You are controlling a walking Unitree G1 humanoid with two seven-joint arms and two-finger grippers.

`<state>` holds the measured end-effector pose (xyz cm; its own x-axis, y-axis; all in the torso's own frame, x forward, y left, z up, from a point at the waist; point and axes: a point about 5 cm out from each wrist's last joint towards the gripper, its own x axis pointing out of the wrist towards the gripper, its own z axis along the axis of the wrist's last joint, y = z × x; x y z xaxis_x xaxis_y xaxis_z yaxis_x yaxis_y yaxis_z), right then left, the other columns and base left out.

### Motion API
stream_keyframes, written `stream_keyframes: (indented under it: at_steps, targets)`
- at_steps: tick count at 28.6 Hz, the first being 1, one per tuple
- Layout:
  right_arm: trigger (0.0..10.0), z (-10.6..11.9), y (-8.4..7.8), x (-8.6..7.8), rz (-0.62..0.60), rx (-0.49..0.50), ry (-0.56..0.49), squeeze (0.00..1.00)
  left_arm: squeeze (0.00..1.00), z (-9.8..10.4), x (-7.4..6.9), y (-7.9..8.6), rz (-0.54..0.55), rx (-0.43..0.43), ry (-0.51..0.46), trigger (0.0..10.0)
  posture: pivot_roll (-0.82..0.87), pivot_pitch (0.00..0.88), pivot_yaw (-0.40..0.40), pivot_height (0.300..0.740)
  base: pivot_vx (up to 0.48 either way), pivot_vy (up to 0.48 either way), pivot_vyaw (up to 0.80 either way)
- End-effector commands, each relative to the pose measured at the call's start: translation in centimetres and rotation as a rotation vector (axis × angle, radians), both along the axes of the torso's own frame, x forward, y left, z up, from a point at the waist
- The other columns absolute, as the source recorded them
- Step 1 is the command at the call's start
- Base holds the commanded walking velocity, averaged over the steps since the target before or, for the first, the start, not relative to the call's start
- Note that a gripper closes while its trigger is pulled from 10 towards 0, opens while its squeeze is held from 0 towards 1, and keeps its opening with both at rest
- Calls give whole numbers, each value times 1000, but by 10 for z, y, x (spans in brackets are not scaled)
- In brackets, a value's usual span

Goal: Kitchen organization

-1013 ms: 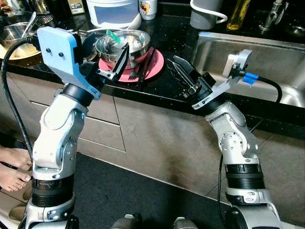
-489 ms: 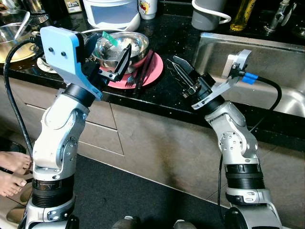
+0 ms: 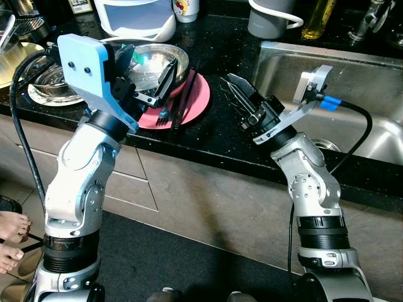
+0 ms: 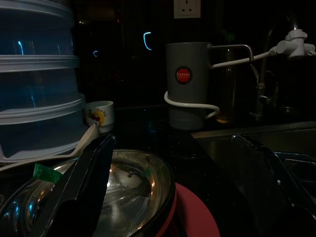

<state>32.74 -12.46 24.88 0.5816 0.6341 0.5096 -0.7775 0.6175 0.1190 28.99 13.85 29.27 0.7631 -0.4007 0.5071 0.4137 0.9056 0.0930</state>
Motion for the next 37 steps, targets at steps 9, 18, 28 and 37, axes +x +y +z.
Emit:
stream_keyframes:
  at_steps: [9, 18, 28, 37]
  targets:
    - [10000, 4, 4, -2, 31, 3, -18, 0, 0, 6, -5, -5, -33, 1, -25, 10000, 20, 83, 3, 740, 358, 0, 0]
    - [10000, 5, 5, -2, 36, 2, -19, 0, 0, 6, -6, -8, -49, 4, -26, 10000, 20, 75, 4, 740, 480, 0, 0]
    - [10000, 4, 6, -2, 36, 1, -18, 0, 0, 5, -7, -9, -53, 2, -24, 10000, 21, 81, 5, 740, 480, 0, 0]
    - [10000, 4, 6, -2, 36, 2, -16, 0, 0, 6, -5, -11, -47, -18, -13, 10000, 21, 83, 4, 740, 325, 0, 0]
